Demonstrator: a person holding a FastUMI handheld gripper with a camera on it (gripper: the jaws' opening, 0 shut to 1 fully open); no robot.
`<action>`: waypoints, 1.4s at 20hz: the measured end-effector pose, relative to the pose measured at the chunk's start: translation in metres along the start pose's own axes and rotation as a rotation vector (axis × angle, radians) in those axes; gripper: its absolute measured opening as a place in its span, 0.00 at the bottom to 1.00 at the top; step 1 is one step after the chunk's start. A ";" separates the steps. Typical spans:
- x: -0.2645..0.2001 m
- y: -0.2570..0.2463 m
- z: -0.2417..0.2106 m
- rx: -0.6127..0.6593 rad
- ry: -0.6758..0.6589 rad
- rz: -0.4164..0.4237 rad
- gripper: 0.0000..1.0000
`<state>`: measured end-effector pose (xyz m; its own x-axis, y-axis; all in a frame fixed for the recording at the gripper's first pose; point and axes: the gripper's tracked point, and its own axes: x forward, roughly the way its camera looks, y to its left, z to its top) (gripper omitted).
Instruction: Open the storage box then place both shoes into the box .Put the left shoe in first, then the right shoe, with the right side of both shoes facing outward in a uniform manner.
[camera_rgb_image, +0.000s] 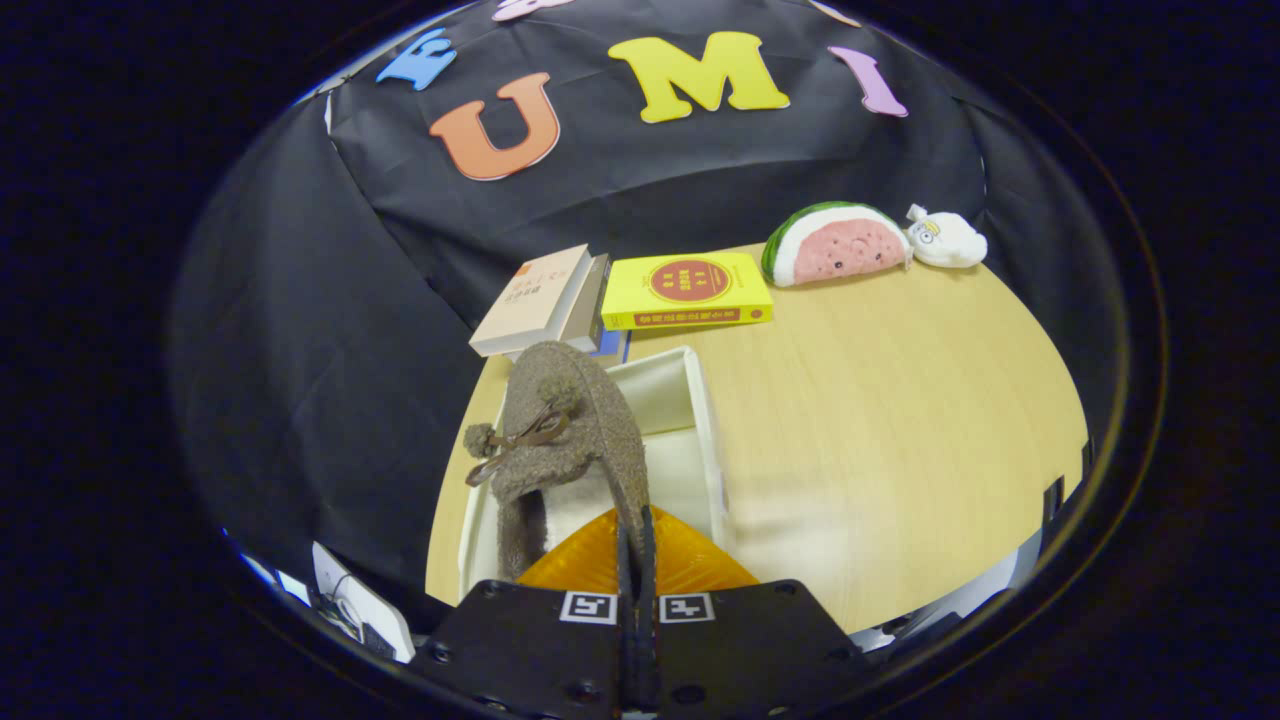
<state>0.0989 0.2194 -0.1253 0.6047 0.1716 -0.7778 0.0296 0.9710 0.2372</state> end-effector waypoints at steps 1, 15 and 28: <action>0.003 -0.001 0.000 0.002 -0.007 -0.012 0.01; -0.010 -0.014 -0.010 -0.033 -0.083 -0.012 0.11; -0.138 -0.043 0.031 -0.182 -0.562 -0.044 0.92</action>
<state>0.0388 0.1484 -0.0098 0.9363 0.0640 -0.3452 -0.0425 0.9967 0.0696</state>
